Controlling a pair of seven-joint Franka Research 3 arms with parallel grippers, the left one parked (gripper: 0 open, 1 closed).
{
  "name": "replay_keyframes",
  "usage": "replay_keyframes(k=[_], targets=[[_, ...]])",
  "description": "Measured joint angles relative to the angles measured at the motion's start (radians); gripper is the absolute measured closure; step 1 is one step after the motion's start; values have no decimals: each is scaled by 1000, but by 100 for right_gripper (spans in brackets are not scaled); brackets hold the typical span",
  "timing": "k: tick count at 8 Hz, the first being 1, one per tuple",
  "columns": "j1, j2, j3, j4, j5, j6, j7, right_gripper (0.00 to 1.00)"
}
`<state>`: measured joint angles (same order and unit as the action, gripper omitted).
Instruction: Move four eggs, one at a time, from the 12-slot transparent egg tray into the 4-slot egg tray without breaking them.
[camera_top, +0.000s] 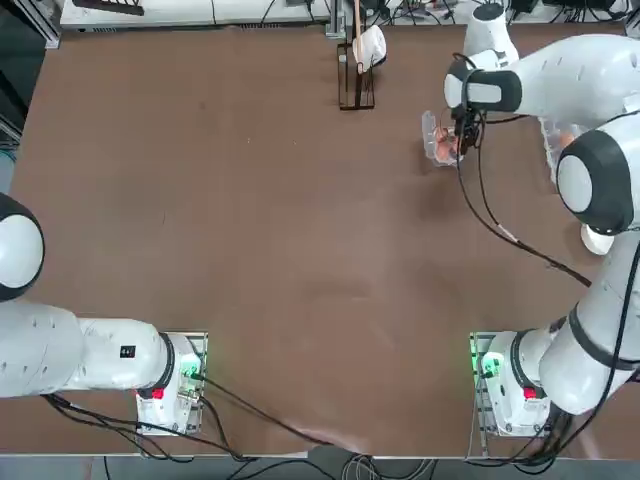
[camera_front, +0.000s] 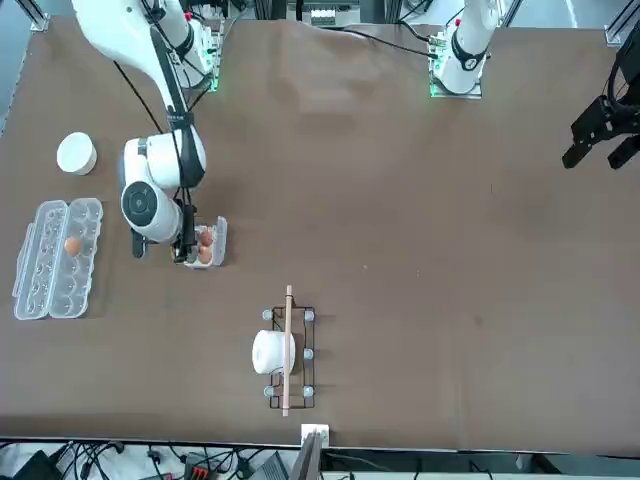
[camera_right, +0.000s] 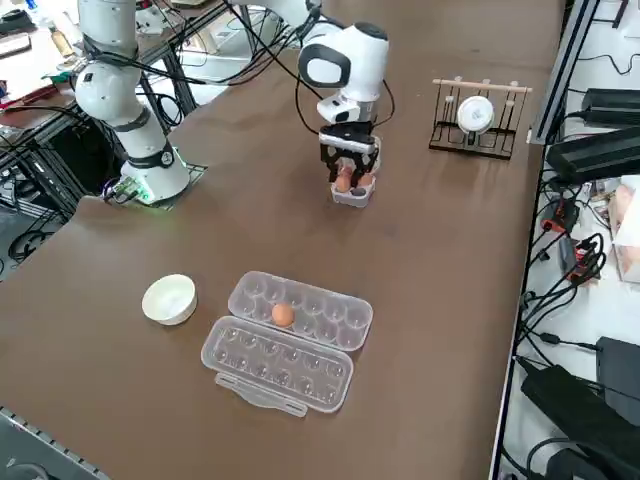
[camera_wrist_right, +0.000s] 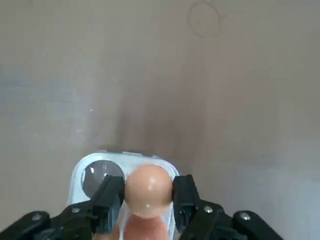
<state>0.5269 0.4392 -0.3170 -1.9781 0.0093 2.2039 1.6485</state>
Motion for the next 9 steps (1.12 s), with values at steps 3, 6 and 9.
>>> replay_keyframes(k=[3,6,9], targets=[[4,0,0,-2,0,0,11,40],[4,-2,-1,-2,0,0,15,0],[2,-38,-18,8,-6,-34,-18,0]])
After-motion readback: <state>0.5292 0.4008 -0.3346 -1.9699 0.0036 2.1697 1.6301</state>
